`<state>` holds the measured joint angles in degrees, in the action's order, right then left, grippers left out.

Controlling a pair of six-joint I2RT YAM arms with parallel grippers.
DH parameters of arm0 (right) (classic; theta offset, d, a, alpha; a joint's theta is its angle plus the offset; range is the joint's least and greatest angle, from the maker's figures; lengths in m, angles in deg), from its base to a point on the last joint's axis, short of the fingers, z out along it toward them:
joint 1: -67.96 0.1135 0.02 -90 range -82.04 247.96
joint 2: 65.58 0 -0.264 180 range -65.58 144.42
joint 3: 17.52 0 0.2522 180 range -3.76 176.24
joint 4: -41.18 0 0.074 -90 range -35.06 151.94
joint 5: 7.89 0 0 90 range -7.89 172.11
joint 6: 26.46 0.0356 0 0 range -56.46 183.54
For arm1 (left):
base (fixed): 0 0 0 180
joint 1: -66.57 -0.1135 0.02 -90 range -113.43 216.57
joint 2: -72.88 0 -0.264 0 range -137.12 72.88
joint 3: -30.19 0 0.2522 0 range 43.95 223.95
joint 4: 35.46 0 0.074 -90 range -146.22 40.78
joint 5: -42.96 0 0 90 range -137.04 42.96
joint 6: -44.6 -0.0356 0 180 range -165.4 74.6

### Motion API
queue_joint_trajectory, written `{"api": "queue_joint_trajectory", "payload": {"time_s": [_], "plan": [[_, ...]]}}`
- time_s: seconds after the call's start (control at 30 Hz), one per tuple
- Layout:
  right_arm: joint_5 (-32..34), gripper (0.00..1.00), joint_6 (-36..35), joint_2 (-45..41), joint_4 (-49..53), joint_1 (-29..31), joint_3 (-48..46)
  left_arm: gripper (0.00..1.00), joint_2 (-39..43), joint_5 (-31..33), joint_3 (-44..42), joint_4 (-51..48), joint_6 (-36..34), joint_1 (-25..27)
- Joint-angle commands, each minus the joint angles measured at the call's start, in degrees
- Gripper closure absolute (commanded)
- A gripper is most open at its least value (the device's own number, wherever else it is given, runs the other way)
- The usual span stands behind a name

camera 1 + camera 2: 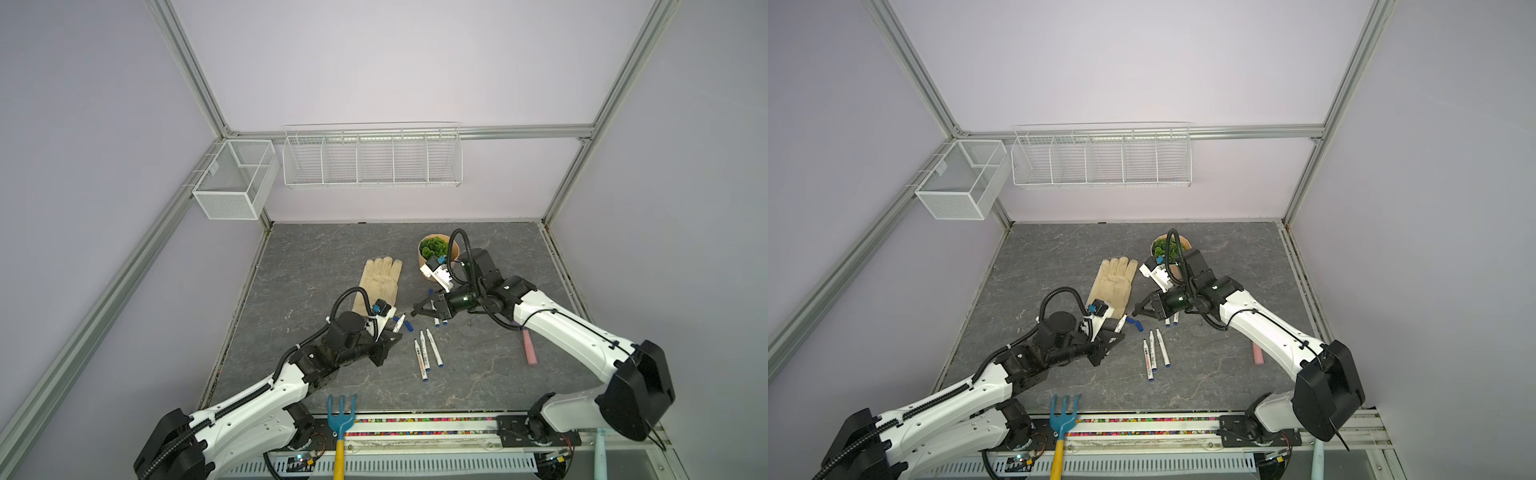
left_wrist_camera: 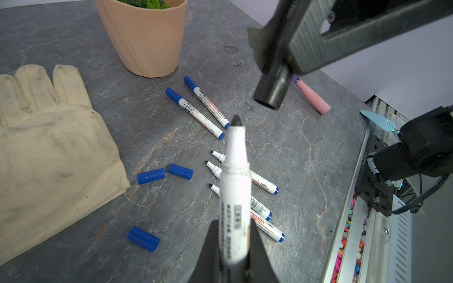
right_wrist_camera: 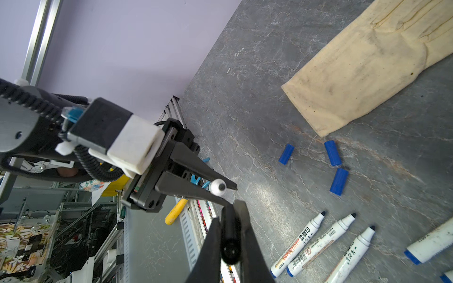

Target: Insert the pens into the pen caps

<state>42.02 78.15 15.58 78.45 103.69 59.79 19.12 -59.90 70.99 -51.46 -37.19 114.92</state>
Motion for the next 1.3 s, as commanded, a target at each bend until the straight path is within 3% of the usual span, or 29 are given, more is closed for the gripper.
{"api": "queue_joint_trajectory", "payload": {"time_s": [0.0,1.27], "plan": [[-1.6,0.93,0.1,1.4,-0.9,0.2,1.3,1.00,-0.2,0.0,-0.1,-0.2,-2.6,0.6],[-2.1,0.93,0.1,-1.3,-3.9,0.1,0.1,1.00,-0.7,0.3,-0.6,0.3,-2.8,1.0]]}}
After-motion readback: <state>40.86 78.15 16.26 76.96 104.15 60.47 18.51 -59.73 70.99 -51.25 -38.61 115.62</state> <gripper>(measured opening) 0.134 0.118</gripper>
